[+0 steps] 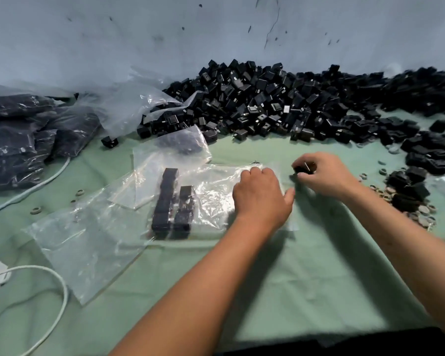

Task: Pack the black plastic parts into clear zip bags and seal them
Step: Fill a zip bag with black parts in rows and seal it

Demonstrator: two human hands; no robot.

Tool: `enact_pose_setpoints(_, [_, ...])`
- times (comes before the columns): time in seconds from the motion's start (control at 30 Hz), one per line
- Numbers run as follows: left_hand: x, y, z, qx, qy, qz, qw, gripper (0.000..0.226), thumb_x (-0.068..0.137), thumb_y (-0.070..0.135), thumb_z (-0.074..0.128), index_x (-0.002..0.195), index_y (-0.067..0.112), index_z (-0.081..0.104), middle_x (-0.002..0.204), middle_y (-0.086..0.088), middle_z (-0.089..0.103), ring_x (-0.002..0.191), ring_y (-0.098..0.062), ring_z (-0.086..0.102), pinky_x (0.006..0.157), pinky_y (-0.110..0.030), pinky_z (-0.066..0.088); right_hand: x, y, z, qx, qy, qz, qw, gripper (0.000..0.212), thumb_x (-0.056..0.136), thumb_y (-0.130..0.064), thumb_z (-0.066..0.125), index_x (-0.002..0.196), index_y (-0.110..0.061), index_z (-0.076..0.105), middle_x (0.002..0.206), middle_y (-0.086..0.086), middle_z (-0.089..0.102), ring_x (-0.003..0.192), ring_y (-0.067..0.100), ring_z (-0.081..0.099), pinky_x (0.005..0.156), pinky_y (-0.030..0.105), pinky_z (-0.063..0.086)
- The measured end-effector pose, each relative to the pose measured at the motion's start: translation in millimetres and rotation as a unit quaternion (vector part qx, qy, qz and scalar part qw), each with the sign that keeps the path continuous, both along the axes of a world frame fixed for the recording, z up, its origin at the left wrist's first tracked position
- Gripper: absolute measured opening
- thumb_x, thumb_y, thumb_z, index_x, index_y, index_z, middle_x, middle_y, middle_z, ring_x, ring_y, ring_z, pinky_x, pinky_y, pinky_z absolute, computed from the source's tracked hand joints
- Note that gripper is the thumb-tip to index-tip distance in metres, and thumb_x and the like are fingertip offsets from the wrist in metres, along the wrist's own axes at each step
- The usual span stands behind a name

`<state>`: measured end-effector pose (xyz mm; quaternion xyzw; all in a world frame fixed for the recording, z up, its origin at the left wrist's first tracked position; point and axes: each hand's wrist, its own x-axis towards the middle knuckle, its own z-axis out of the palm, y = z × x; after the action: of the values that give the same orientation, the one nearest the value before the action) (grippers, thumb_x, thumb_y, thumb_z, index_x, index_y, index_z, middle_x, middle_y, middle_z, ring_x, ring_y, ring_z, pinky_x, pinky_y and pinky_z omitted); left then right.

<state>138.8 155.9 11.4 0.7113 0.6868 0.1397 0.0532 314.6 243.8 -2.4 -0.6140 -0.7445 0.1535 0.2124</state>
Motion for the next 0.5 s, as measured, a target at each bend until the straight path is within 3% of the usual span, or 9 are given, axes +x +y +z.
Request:
enact_pose_setpoints(0.07, [13,6,1,-0.035,-0.023,0.023,0.999,0.052,0.092,0.047,0.061,0.125,0.007,0.055,0.124,-0.016,0.06,0.117,-0.036,0.057,0.086,-0.041,0.05,0,-9,-5,0.026,0.019,-0.009,0.999,0.024,0.08,-0.015,0.084,0.103,-0.017,0.076,0.097,0.003,0.071,0.095,0.022,0.064,0.078,0.023,0.038])
enact_pose_setpoints(0.17, [10,13,1,-0.04,-0.067,0.043,0.996,0.029,0.088,0.025,0.061,0.112,0.009,0.063,0.115,-0.016,0.066,0.109,-0.039,0.063,0.075,-0.036,0.045,-2,-23,-5,0.005,0.095,0.007,0.995,0.036,0.081,-0.012,0.086,0.112,-0.019,0.071,0.101,-0.001,0.072,0.095,0.018,0.068,0.083,0.024,0.046])
enact_pose_setpoints(0.23, [3,13,5,-0.038,-0.093,0.049,0.994,0.023,0.086,0.024,0.06,0.104,0.01,0.065,0.112,-0.016,0.067,0.106,-0.041,0.064,0.072,-0.035,0.042,-4,-32,-3,-0.047,0.166,0.044,0.984,0.041,0.08,-0.011,0.087,0.116,-0.018,0.069,0.103,-0.001,0.074,0.096,0.017,0.072,0.086,0.026,0.055])
enact_pose_setpoints(0.33, [-2,9,16,-0.028,-0.127,0.052,0.99,0.017,0.086,0.027,0.06,0.097,0.014,0.062,0.11,-0.016,0.067,0.103,-0.041,0.064,0.071,-0.033,0.04,-19,-45,7,-0.102,0.233,0.12,0.96,0.027,0.079,-0.009,0.085,0.101,-0.02,0.076,0.096,0.004,0.078,0.093,0.018,0.074,0.081,0.027,0.059])
enact_pose_setpoints(0.43, [-6,4,29,0.0,-0.113,0.052,0.992,0.014,0.088,0.028,0.059,0.095,0.016,0.061,0.105,-0.015,0.068,0.099,-0.039,0.064,0.069,-0.034,0.04,-37,-49,24,-0.112,0.228,0.152,0.955,0.035,0.061,-0.037,0.074,0.093,-0.026,0.08,0.091,0.01,0.076,0.081,0.011,0.065,0.074,0.028,0.055])
enact_pose_setpoints(0.5, [-10,2,39,0.012,-0.097,0.051,0.994,0.012,0.088,0.028,0.059,0.093,0.017,0.06,0.103,-0.014,0.068,0.098,-0.038,0.063,0.069,-0.034,0.04,-45,-48,30,-0.139,0.183,0.164,0.959,0.029,0.059,-0.032,0.069,0.084,-0.022,0.08,0.078,0.015,0.07,0.074,0.011,0.056,0.067,0.032,0.047])
